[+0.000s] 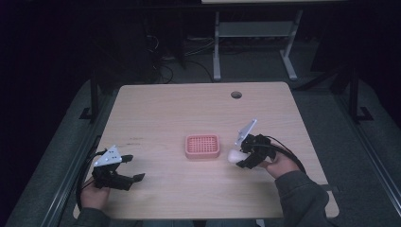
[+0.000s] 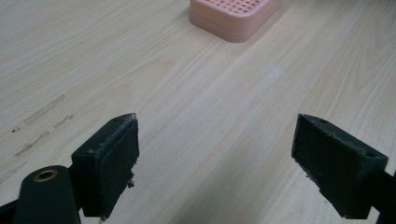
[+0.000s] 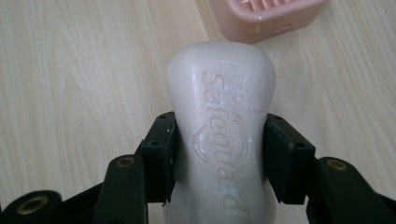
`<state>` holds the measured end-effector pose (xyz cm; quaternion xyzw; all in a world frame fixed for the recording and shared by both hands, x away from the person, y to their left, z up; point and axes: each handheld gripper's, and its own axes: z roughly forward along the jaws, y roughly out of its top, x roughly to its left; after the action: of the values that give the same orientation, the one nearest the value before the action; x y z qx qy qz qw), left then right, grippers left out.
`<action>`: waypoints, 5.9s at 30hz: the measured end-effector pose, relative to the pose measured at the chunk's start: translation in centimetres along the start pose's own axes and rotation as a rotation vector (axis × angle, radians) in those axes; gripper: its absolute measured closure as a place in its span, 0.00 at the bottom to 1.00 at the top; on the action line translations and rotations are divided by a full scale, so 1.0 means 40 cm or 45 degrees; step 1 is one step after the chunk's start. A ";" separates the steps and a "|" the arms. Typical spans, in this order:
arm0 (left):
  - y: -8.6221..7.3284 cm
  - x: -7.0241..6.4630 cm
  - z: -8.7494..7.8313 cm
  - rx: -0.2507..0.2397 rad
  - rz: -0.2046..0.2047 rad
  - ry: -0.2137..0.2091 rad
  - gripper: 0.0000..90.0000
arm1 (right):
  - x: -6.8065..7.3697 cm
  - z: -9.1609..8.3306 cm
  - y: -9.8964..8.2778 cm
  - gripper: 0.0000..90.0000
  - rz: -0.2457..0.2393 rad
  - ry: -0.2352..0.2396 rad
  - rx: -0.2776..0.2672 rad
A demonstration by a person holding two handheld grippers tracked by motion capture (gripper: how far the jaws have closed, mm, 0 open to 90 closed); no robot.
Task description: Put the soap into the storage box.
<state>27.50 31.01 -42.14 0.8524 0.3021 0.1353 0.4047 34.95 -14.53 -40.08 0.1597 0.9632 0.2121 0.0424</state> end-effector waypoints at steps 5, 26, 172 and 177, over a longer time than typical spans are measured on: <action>0.000 0.000 0.000 0.000 0.000 -0.001 0.16 | -0.010 0.007 0.018 0.54 -0.005 0.008 0.008; 0.001 0.001 0.000 -0.004 -0.003 0.000 0.16 | -0.026 0.021 0.088 0.54 -0.060 0.022 0.021; 0.002 0.002 0.001 -0.009 0.000 -0.010 0.16 | -0.104 0.154 0.288 0.43 -0.087 0.131 -0.017; 0.002 0.002 0.001 -0.006 0.000 -0.010 0.16 | -0.106 0.142 0.270 0.42 -0.065 0.130 -0.028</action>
<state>27.61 30.98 -42.10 0.8520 0.3001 0.1328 0.4080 42.94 -4.39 -40.63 0.1234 0.9655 0.2293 0.0004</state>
